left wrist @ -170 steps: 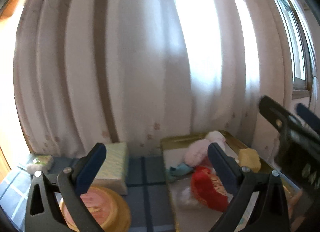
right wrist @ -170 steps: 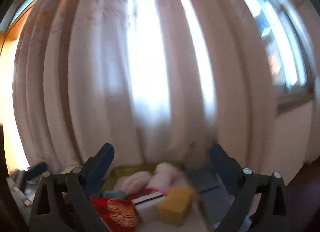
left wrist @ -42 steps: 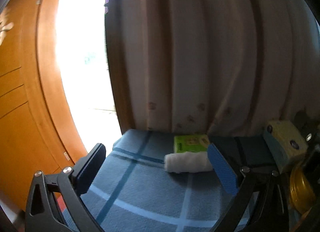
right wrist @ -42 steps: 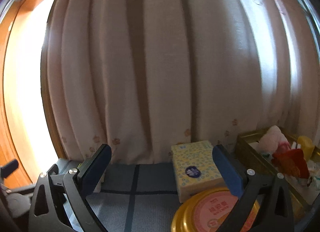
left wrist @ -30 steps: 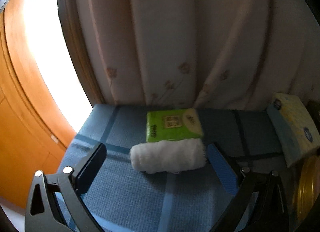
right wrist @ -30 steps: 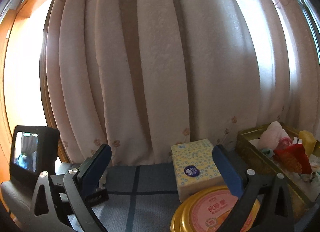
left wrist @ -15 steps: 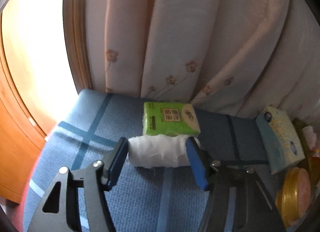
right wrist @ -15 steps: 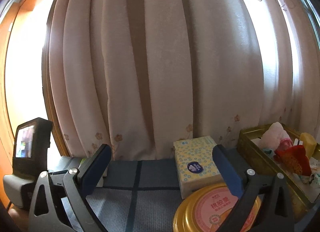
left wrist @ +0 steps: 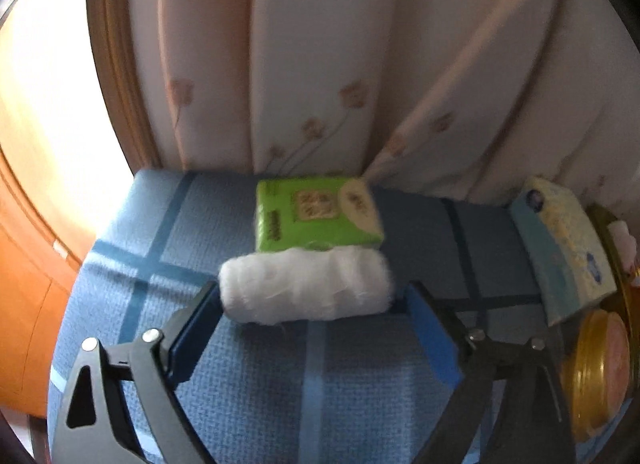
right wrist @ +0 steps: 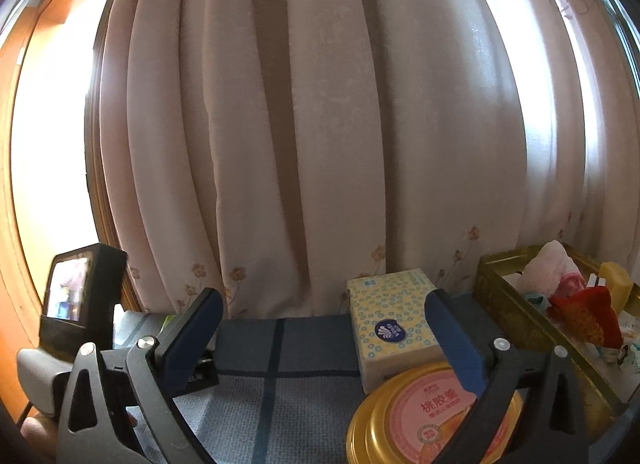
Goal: Organize soft objects
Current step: 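Grasp the green tissue pack with the right tool while the left tool holds the towel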
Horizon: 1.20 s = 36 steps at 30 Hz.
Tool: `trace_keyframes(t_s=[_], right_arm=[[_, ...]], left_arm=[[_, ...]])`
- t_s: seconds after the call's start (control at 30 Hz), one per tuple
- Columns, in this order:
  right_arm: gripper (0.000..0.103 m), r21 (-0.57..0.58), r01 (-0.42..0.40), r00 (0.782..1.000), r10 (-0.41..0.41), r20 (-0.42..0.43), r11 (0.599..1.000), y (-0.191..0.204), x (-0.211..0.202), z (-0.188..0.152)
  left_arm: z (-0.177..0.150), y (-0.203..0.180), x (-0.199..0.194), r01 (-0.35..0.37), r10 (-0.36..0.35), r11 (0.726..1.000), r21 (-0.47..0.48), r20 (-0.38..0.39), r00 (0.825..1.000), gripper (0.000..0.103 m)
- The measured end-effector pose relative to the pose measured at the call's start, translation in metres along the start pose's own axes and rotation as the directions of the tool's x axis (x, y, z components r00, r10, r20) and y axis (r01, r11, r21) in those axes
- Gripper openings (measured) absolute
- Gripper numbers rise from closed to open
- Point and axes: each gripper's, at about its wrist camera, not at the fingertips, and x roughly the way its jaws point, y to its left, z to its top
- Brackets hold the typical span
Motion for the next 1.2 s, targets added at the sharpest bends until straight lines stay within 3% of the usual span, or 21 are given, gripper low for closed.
trace_keyframes(t_s=[0.07, 0.13, 0.27, 0.37, 0.43, 0.53, 0.63, 0.77, 0.83, 1.1, 1.2], right_arm=[[0.102, -0.001, -0.004, 1.0, 0.004, -0.005, 1.0, 0.0, 0.001, 0.0], [0.102, -0.008, -0.006, 1.0, 0.006, -0.007, 1.0, 0.002, 0.001, 0.0], [0.102, -0.039, -0.035, 0.999, 0.034, -0.024, 0.999, 0.009, 0.004, -0.002], [0.102, -0.076, -0.083, 0.996, 0.079, -0.052, 0.994, 0.02, 0.009, -0.003], [0.102, -0.072, -0.14, 0.988, 0.134, -0.079, 0.988, 0.027, 0.014, -0.003], [0.102, -0.064, -0.229, 0.961, 0.215, -0.174, 0.971, 0.046, 0.034, -0.003], [0.102, -0.065, -0.304, 0.92, 0.275, -0.279, 0.951, 0.071, 0.063, -0.004], [0.102, -0.062, -0.339, 0.873, 0.289, -0.394, 0.939, 0.101, 0.103, -0.012], [0.102, -0.039, -0.351, 0.841, 0.296, -0.452, 0.936, 0.113, 0.121, -0.016], [0.102, -0.012, -0.299, 0.8, 0.243, -0.548, 0.954, 0.129, 0.174, -0.021], [0.102, -0.03, -0.291, 0.77, 0.216, -0.6, 0.956, 0.138, 0.186, -0.027]], left_arm=[[0.001, 0.01, -0.001, 0.026, -0.025, 0.998, -0.05, 0.01, 1.0, 0.081], [-0.001, 0.018, -0.006, 0.056, -0.053, 0.995, -0.088, 0.031, 0.998, 0.08], [-0.006, 0.032, -0.022, 0.042, -0.031, 0.99, -0.134, 0.08, 0.996, 0.08], [-0.012, 0.039, -0.041, -0.052, 0.071, 0.989, -0.136, 0.142, 0.987, 0.08], [-0.016, 0.048, -0.055, -0.166, 0.196, 0.972, -0.165, 0.191, 0.962, 0.08], [-0.02, 0.07, -0.066, -0.256, 0.312, 0.931, -0.259, 0.206, 0.928, 0.08], [-0.024, 0.089, -0.071, -0.286, 0.363, 0.892, -0.35, 0.178, 0.915, 0.08], [-0.024, 0.093, -0.075, -0.341, 0.423, 0.864, -0.37, 0.164, 0.891, 0.08], [-0.022, 0.089, -0.075, -0.394, 0.469, 0.849, -0.351, 0.159, 0.869, 0.08], [-0.015, 0.084, -0.077, -0.421, 0.478, 0.853, -0.31, 0.138, 0.867, 0.08], [-0.018, 0.082, -0.068, -0.424, 0.479, 0.855, -0.298, 0.137, 0.867, 0.08]])
